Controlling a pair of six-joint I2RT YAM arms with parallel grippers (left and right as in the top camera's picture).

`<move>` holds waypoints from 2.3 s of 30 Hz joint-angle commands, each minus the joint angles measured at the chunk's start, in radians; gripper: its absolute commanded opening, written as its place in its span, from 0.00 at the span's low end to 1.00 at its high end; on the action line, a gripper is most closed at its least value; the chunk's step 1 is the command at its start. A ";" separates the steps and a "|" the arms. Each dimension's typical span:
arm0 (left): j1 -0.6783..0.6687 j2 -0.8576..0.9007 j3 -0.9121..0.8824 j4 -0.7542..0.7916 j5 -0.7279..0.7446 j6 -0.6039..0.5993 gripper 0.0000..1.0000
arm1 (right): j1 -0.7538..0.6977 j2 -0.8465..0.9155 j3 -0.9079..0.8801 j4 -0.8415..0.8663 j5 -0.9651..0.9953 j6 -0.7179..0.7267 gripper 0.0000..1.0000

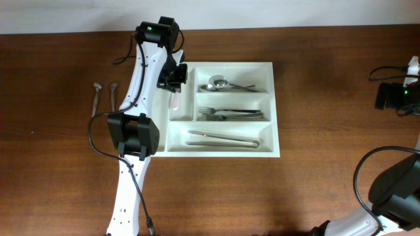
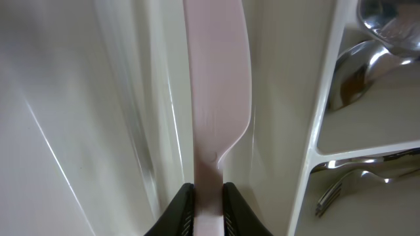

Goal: Pack container
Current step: 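Lower the knife into the compartment and open the left gripper, then raise the left gripper and move it left over the two spoons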

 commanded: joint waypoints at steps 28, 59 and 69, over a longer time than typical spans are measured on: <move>0.048 0.007 -0.020 0.124 0.000 0.022 0.43 | 0.002 -0.002 -0.002 0.000 0.005 0.005 0.99; 0.331 -0.137 0.291 -0.002 -0.101 0.329 0.99 | 0.002 -0.002 -0.002 0.000 0.005 0.005 0.99; 0.428 -0.147 0.291 -0.002 -0.004 0.253 0.99 | 0.002 -0.002 -0.002 0.000 0.005 0.005 0.99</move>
